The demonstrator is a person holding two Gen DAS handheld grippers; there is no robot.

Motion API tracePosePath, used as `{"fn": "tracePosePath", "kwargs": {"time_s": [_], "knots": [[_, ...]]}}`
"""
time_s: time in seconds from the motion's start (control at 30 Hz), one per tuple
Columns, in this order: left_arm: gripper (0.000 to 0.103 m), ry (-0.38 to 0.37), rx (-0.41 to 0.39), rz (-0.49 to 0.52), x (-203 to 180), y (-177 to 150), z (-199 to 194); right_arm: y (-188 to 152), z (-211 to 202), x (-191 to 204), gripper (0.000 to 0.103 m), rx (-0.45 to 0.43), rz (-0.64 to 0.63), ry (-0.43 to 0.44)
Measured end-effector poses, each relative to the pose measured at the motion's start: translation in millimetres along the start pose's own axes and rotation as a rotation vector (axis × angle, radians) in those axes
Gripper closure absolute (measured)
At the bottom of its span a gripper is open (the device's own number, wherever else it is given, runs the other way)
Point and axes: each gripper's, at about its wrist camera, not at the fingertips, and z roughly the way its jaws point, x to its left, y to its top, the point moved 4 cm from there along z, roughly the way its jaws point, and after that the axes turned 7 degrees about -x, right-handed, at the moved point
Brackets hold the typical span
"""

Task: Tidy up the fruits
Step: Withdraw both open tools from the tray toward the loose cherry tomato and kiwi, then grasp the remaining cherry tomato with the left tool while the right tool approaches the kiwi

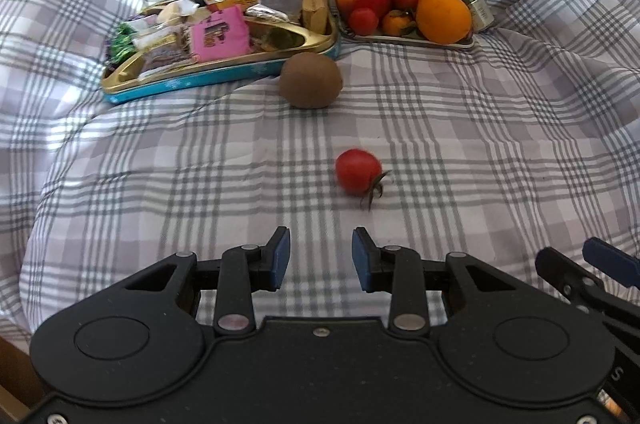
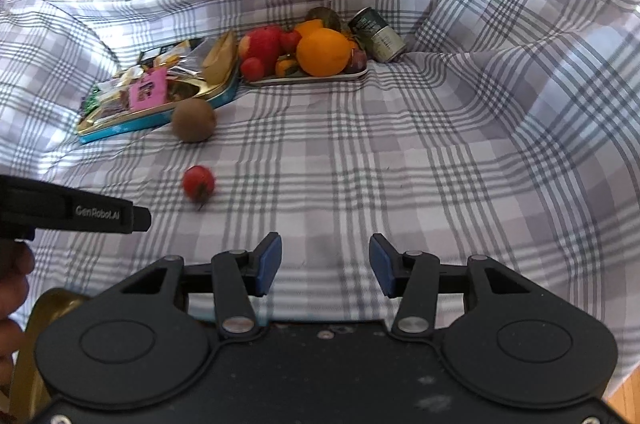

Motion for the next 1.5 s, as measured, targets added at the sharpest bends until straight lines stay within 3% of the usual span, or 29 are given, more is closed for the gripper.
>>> {"fn": "tracePosePath", "kwargs": {"time_s": [0.47,0.63,0.93,1.23,1.4,1.5], "knots": [[0.060,-0.058,-0.029,0.034,-33,30,35,12,39,-18,0.052,0.035,0.041,-0.016],[0.060,-0.032,-0.011,0.028,-37,34,54,12,49,-22,0.052,0.047,0.053,-0.020],[0.059,0.088,-0.067,0.088,-38,30,63,11,58,-25,0.052,0.064,0.063,-0.030],[0.059,0.037,0.008,-0.006,-20,20,75,10,58,-20,0.052,0.075,0.057,-0.019],[0.057,0.018,0.000,-0.053,-13,21,75,8,58,-20,0.052,0.083,0.057,-0.017],[0.061,-0.005,-0.004,-0.074,-8,22,74,7,58,-18,0.052,0.089,0.052,-0.020]]}}
